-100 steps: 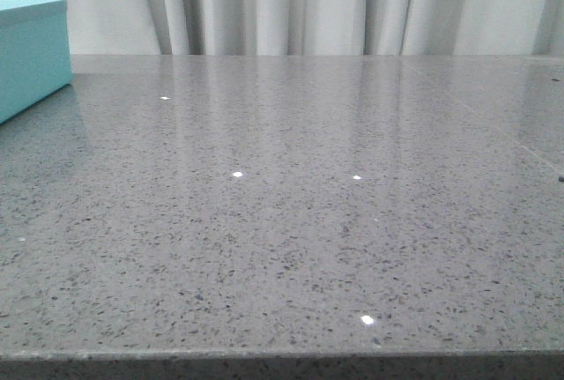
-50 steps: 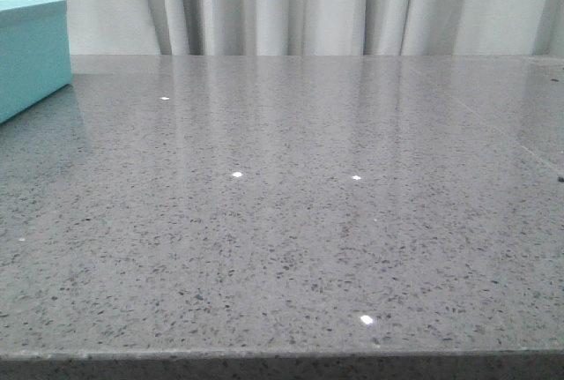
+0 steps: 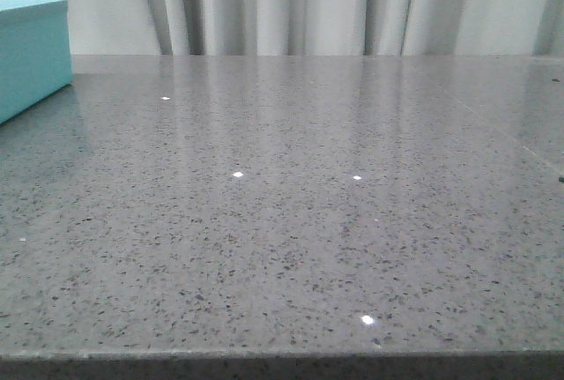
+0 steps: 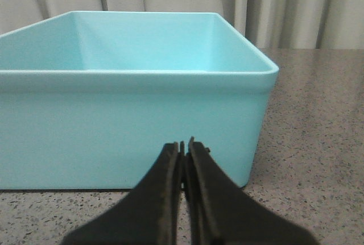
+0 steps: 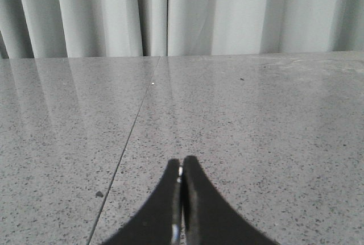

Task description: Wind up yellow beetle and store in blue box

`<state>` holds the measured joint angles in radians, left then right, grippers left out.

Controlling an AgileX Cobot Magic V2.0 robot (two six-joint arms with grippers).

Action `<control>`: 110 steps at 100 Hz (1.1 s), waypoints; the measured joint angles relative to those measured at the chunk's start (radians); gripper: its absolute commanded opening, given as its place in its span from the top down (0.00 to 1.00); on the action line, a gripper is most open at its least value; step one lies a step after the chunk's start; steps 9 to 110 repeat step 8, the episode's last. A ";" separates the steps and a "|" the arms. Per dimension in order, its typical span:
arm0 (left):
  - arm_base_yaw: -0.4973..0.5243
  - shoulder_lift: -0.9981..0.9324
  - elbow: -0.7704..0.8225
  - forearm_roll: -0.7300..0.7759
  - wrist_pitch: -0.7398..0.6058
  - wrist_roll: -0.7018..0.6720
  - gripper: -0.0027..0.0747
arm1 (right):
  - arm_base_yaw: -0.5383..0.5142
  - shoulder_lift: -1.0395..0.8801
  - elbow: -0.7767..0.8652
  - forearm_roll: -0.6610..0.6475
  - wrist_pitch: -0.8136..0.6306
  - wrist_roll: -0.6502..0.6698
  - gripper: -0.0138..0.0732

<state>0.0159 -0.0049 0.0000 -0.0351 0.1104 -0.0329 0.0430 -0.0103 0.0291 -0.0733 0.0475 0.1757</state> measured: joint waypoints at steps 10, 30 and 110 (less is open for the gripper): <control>0.000 0.000 0.000 0.000 0.000 0.000 0.99 | 0.000 0.000 0.000 0.000 0.000 0.000 0.92; 0.000 0.000 0.000 0.000 0.000 0.000 0.99 | 0.000 0.000 0.000 0.000 0.000 0.000 0.92; 0.000 0.000 0.000 0.000 0.000 0.000 0.99 | 0.000 0.000 0.000 0.000 0.000 0.000 0.92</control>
